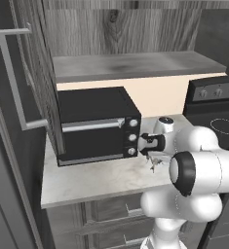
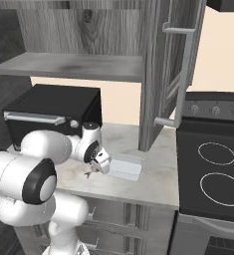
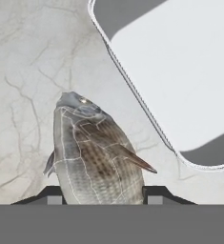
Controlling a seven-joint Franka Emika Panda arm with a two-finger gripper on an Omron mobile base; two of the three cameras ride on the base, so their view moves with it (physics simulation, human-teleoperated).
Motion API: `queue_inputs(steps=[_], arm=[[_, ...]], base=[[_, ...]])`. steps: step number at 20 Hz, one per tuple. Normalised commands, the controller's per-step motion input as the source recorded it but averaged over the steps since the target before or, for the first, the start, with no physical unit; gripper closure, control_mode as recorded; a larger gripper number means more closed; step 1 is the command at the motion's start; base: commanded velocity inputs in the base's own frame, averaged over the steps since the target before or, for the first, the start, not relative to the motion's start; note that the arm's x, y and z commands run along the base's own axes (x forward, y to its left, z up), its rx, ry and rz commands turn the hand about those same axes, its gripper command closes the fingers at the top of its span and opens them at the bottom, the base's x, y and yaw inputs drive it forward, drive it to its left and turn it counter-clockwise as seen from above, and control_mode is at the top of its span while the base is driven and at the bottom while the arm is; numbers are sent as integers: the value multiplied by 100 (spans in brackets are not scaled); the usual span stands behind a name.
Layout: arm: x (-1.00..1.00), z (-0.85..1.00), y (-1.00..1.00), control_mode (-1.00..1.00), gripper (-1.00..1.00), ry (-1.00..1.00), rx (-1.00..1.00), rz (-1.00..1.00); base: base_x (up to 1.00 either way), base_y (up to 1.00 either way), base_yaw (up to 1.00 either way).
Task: Retrieve the tupperware from the cabinet, then place the raw meat into the tupperware to avoid contamination.
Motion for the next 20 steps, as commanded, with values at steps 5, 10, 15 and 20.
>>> queue_inputs(steps=[5, 10, 15, 20], arm=[[-11, 64, 1, -100, 100, 2, -1, 0], [-16, 65, 0, -100, 100, 0, -2, 0], [-5, 40, -2, -100, 100, 7, -5, -1], [0, 23, -16, -100, 100, 16, -6, -20]], base=[[0, 0, 0], [0, 0, 0], [0, 0, 0], [0, 0, 0]])
